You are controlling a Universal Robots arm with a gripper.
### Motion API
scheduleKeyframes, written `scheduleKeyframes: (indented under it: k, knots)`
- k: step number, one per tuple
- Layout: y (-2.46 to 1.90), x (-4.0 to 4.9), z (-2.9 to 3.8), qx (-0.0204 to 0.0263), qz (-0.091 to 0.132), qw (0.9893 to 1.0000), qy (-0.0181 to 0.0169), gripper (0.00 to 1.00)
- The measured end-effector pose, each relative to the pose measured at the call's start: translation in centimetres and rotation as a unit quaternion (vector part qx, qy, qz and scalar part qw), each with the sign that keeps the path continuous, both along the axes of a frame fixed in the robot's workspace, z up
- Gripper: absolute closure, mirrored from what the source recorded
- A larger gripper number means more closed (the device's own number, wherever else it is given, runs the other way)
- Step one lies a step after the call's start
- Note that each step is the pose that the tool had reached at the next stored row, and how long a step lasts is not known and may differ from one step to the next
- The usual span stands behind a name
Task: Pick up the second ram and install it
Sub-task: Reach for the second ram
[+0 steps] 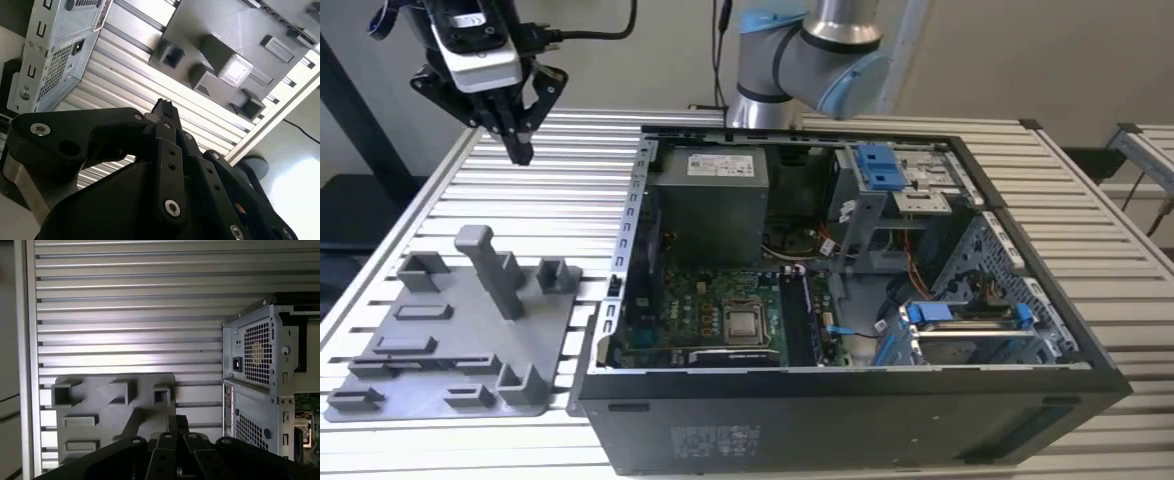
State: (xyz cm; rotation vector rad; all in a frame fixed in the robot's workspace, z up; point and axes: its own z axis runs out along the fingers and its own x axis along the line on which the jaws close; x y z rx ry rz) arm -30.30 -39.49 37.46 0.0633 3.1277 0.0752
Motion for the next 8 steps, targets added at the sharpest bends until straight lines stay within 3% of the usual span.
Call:
scheduleKeyframes:
  k: [8]
  knots:
    - [0.01, -1.24, -0.06, 0.0000, 0.000, 1.0000, 0.0000, 0.89]
